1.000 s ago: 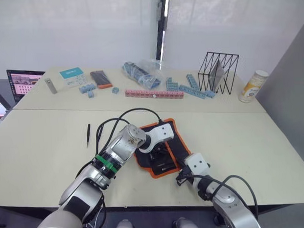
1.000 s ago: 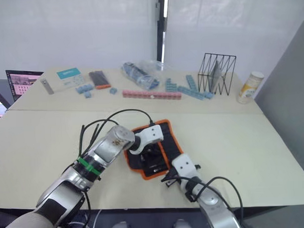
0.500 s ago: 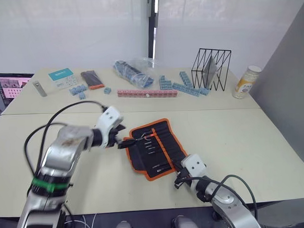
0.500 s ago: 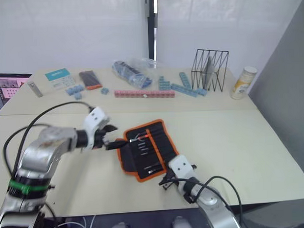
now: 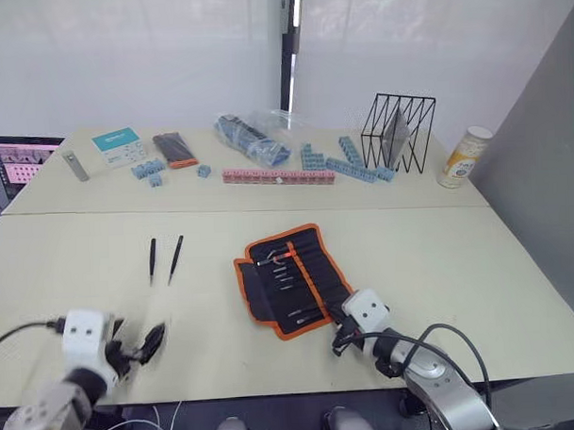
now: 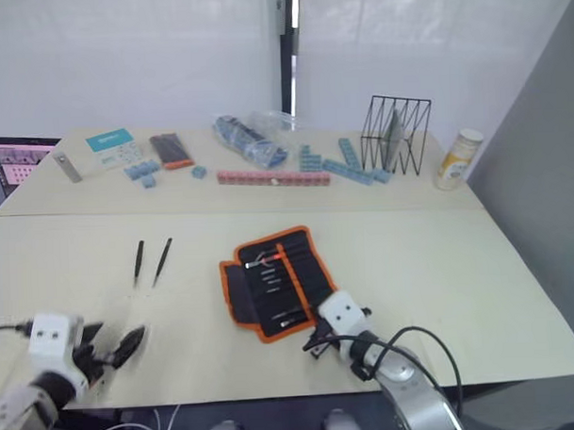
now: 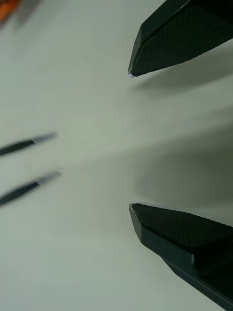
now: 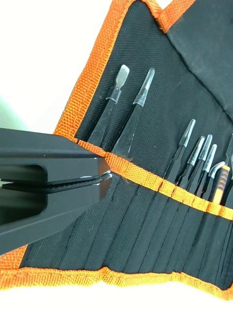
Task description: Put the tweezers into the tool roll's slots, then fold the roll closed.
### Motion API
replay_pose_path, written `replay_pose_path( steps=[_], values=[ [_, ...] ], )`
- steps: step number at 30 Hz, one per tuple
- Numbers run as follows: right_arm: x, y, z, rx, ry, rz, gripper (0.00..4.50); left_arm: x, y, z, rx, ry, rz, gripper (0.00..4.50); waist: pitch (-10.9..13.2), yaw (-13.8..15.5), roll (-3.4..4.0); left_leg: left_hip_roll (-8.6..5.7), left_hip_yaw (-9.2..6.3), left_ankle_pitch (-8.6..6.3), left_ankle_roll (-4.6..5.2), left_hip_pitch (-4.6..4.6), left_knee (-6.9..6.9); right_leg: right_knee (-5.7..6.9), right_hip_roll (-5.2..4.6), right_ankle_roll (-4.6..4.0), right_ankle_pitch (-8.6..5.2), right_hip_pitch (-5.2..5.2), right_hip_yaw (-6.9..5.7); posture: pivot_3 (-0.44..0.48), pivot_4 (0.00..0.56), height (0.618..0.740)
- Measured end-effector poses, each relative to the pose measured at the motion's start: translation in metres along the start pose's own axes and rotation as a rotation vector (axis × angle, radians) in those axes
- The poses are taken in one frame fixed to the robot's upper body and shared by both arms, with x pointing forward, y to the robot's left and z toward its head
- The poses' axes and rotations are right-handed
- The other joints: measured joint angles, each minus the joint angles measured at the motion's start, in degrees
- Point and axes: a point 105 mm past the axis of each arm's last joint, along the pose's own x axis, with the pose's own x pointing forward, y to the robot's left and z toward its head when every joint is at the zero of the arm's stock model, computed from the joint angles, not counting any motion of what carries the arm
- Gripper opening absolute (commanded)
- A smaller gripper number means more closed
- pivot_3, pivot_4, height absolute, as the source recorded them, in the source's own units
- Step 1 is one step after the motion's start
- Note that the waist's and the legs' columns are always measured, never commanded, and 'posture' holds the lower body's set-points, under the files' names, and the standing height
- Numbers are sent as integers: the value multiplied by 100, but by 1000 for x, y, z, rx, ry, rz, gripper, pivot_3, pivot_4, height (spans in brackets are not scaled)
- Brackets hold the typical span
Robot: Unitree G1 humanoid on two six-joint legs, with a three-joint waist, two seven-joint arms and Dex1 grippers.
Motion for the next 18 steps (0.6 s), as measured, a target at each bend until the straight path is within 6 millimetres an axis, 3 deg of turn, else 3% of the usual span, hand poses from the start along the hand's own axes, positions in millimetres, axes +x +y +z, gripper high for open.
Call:
replay_pose_path(
  steps=[4, 9, 14, 18],
  values=[
    [1, 0, -1, 0, 3, 2, 0, -14, 1, -8, -49, 6, 61, 4418, -4, -48, 9, -1, -7, -24, -19, -43, 72, -51, -6, 0, 0, -7, -11, 0, 150, 737],
    [2, 0, 0, -2, 0, 11, 0, -18, 2, -11, -68, 12, 79, 4418, -7, -115, 13, -17, 6, -32, -9, -65, 69, -128, -34, 0, 0, -2, -11, 0, 150, 737],
    [3, 3, 1, -1, -5, 30, 0, -7, 14, -13, -56, -12, 111, 4418, -7, -112, 12, -12, 12, -40, -11, -24, 44, -76, -27, 1, 1, -8, -8, 0, 150, 737],
    [5, 3, 0, 4, -1, 31, 0, 13, 22, -8, -34, -37, 132, 4418, -18, -57, 36, -3, 6, -43, -8, 23, 28, -70, -13, 0, 1, -3, -12, 0, 150, 737]
  ],
)
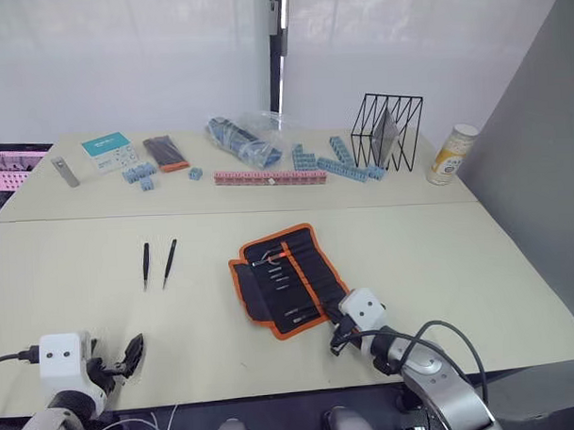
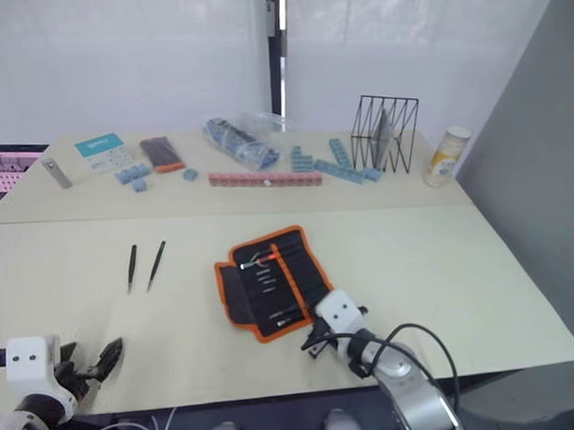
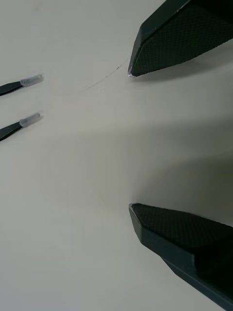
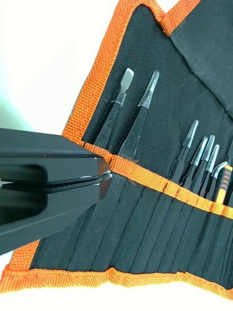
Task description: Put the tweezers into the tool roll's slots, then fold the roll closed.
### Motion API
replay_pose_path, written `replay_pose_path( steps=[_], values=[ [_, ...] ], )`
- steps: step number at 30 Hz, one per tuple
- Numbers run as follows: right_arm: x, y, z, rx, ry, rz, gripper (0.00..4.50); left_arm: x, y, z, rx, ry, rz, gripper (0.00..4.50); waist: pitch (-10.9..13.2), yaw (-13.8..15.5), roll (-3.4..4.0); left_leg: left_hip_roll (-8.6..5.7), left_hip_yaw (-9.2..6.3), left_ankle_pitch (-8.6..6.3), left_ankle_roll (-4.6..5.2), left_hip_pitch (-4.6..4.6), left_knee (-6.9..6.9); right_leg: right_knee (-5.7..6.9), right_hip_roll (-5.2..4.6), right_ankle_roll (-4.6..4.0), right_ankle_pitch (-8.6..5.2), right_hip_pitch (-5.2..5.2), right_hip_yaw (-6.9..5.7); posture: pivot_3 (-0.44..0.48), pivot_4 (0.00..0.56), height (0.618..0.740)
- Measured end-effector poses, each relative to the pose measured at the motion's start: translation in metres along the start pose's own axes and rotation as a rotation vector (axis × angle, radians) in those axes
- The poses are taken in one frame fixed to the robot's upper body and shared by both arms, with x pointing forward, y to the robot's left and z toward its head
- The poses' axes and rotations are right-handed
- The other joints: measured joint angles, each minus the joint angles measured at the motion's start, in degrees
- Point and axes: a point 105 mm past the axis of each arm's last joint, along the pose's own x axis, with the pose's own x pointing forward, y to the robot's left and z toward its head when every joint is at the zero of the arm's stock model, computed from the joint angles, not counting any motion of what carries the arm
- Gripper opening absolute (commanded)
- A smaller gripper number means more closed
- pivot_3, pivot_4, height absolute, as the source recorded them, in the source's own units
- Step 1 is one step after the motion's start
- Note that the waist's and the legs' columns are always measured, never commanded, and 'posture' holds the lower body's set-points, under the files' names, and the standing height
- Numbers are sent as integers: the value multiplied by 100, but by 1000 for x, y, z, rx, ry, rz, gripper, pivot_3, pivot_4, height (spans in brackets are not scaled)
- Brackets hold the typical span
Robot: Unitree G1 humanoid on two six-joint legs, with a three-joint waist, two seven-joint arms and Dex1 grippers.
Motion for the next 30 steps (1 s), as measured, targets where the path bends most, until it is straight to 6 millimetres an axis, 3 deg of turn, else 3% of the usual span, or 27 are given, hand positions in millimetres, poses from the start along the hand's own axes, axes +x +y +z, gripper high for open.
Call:
replay_pose_path(
  steps=[9, 26, 30],
  values=[
    [3, -5, -2, 11, 4, -27, 0, 62, -5, 25, 43, -17, -17, 4418, -10, 21, 17, -8, -1, -1, -1, -20, 29, -45, -10, 0, 0, -2, -9, 0, 150, 737],
    [2, -2, -2, 16, 2, -24, 0, 114, -35, 54, 31, 43, -13, 4418, -13, 67, 19, -11, 2, 0, 0, 23, 13, -8, -6, 5, 3, 7, -4, 0, 150, 737],
    [2, -2, -1, 17, 0, -24, 0, 118, -37, 54, 18, 57, -11, 3219, -13, 68, 20, -11, 2, 0, 0, 27, 11, -6, -5, 13, 7, 7, -2, 0, 150, 737]
  ],
)
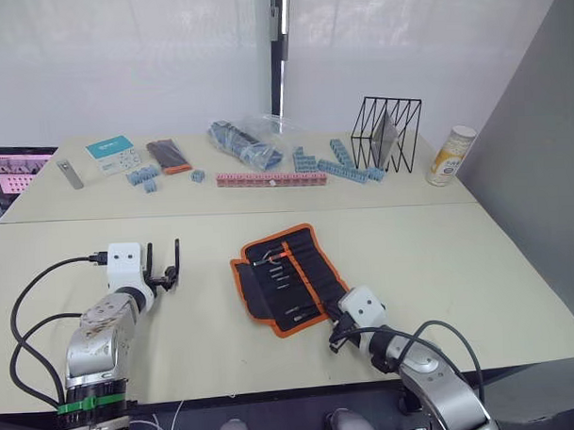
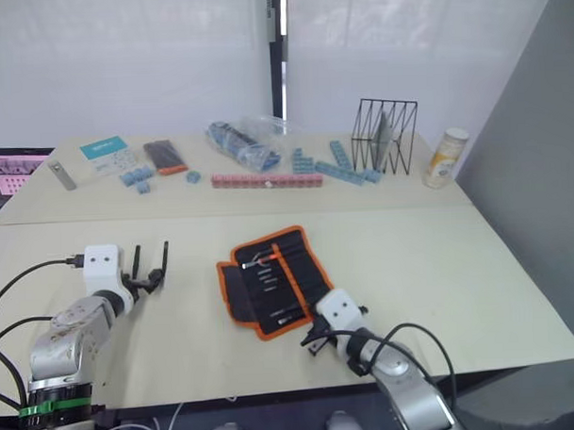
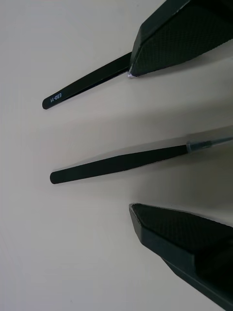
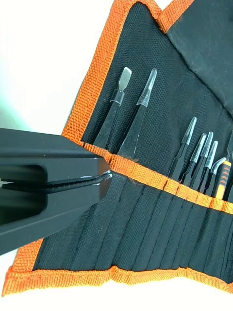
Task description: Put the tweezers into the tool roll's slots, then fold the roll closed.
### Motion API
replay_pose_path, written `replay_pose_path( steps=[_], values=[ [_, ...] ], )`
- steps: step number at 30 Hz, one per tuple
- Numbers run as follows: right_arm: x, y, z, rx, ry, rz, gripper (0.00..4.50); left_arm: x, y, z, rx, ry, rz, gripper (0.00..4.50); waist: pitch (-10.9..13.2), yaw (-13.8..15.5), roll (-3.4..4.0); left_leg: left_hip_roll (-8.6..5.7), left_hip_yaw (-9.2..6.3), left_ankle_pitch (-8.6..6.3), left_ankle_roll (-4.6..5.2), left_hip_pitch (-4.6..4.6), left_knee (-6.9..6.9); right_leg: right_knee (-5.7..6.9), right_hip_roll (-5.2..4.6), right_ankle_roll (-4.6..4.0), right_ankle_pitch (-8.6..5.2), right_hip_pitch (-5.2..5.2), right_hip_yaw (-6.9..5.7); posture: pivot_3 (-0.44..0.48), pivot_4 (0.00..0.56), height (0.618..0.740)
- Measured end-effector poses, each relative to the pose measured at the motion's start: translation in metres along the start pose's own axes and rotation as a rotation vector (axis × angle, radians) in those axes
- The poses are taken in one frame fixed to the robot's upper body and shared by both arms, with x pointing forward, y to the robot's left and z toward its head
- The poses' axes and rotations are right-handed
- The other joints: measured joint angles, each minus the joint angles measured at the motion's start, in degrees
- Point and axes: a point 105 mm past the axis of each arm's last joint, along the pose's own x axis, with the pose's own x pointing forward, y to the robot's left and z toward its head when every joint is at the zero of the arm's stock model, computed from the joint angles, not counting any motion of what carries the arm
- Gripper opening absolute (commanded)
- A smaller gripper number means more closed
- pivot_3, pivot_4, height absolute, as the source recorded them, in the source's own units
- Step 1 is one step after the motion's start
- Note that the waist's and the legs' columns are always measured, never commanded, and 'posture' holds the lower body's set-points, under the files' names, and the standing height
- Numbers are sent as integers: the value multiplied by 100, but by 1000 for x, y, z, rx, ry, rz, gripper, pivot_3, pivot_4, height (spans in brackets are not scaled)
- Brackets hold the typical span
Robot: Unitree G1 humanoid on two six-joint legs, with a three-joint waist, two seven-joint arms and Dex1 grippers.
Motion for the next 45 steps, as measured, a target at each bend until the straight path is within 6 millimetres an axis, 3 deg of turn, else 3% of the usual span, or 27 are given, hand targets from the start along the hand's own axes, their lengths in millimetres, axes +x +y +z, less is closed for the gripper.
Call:
replay_pose_path(
  steps=[10, 18, 20, 23, 26, 30, 33, 35, 42, 45],
  values=[
    [0, 1, 0, 1, -1, 2, 0, 2, 7, 0, -25, 4, 42, 14, 0, -18, 0, 0, 0, 0, 0, 2, -3, -1, -2, 0, 0, 0, 0, 0, 150, 737],
    [1, 1, 1, 2, -3, 1, 0, 3, 13, 6, -1, -10, 46, 14, -1, -21, 5, 0, 0, 0, 0, -1, -3, -3, -3, 0, 0, -7, -1, 0, 150, 737],
    [1, 2, 1, 2, -6, 5, 0, 1, 18, 14, 45, -41, 40, 14, 8, -37, -14, 1, 0, 0, -1, -8, -7, -5, -2, 0, 0, -15, -1, 0, 150, 737],
    [0, 2, 2, 0, -9, 7, 0, -8, 22, 42, 143, -144, 12, 14, 18, -42, -38, 1, 1, -4, -7, -14, -11, -9, -4, -1, 0, -17, 1, 0, 150, 737],
    [0, 1, 2, -4, -8, 8, 0, -20, 9, 77, 204, -275, -85, 14, 19, -26, -39, 1, 1, -9, -14, -14, -12, -8, -5, -1, 0, -16, 1, 0, 150, 737],
    [0, 2, 3, -5, -9, 10, 0, -38, -52, 100, 231, -368, -438, 14, 19, -28, -40, 1, 2, -9, -14, -15, -15, -9, -4, -1, 0, -18, 1, 0, 150, 737],
    [0, 2, 3, -5, -11, 17, 0, -55, -102, 93, 179, -295, -763, 14, 20, -49, -40, 1, 3, -10, -16, -16, -16, -8, -4, -1, 0, -18, 3, 0, 150, 737],
    [0, 3, 4, -6, -13, 24, 0, -63, -118, 82, 208, -214, -893, 14, 20, -61, -41, 1, 3, -14, -11, -15, -19, -5, 0, -1, 0, -20, 4, 0, 150, 737],
    [-2, 4, 4, -16, -12, 36, 0, -76, -130, 42, 437, 49, -1057, 14, 24, -57, -44, 1, 3, -25, -4, -11, -25, -5, 5, -1, 0, -24, 11, 0, 150, 737],
    [-1, 3, 5, -15, -13, 29, 0, -79, -141, 39, 503, 83, -1112, 14, 28, -48, -49, 2, 2, -26, -6, -17, -19, -10, 4, -2, 0, -28, 11, 0, 150, 737]
  ],
)
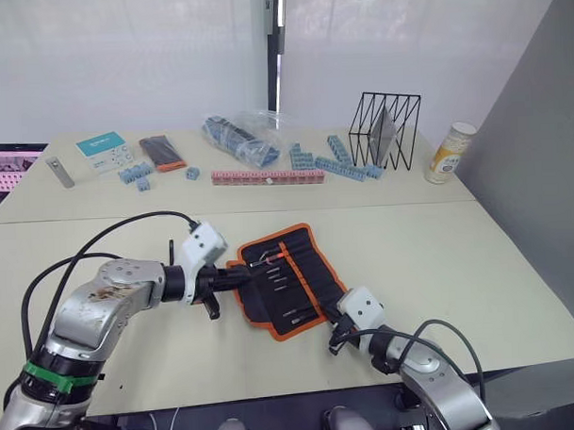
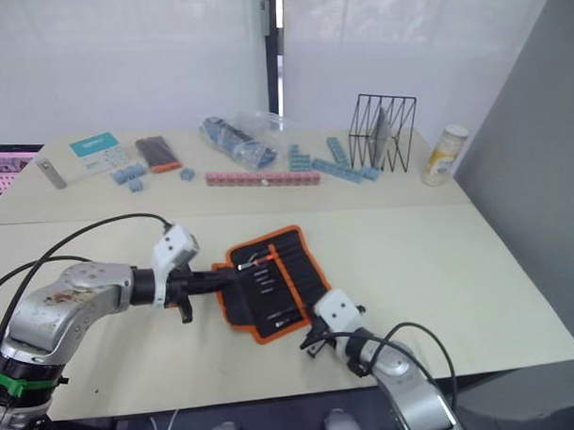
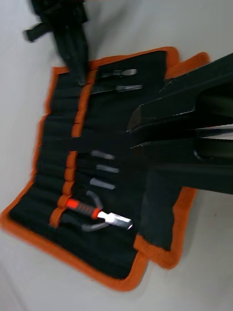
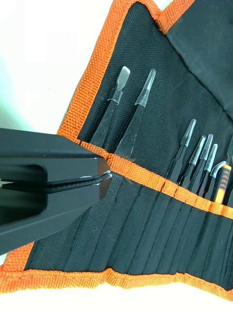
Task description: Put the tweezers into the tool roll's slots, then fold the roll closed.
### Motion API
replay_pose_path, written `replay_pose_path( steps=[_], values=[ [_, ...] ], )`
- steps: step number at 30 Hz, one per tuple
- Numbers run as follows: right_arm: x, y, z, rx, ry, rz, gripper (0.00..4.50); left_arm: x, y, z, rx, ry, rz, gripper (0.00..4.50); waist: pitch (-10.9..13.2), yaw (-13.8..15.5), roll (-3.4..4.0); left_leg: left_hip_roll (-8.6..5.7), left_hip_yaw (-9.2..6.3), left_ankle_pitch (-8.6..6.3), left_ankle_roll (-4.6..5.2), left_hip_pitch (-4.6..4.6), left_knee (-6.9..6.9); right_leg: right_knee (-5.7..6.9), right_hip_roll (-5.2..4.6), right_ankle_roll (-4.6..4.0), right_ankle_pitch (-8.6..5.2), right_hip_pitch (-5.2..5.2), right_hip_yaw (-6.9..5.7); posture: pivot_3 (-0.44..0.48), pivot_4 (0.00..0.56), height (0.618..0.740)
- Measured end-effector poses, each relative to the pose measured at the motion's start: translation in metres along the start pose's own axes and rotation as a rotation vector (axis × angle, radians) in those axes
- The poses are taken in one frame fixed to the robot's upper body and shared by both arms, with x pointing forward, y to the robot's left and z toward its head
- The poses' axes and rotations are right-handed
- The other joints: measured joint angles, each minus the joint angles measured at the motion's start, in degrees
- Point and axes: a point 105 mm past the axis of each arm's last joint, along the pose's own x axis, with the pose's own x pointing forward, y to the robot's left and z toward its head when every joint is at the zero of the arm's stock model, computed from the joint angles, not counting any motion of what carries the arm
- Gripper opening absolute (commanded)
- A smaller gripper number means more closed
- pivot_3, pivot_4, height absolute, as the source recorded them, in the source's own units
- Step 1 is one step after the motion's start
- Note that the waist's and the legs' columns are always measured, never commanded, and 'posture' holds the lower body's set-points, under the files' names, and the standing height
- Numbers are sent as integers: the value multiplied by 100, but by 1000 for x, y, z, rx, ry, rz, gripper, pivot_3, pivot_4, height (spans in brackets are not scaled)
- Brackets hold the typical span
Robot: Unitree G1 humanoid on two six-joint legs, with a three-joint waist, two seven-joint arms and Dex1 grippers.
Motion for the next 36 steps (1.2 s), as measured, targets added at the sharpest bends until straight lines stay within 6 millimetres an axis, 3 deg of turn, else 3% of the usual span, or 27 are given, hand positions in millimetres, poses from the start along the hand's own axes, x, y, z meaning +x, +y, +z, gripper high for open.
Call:
replay_pose_path(
  steps=[10, 36],
  values=[
    [1, 1, 1, 6, -4, -7, 0, 22, -10, -3, 93, 240, -100, 14, 5, -11, 0, 0, 1, -1, 0, -5, 1, 1, 2, 0, 0, -6, 1, 0, 150, 737],
    [-1, 2, -1, 24, -7, -45, 0, 67, -4, 1, 187, 316, -79, 14, 6, 24, -3, -2, -1, -2, 6, -4, 7, 3, 4, 1, 0, 8, 2, 0, 150, 737]
  ],
)
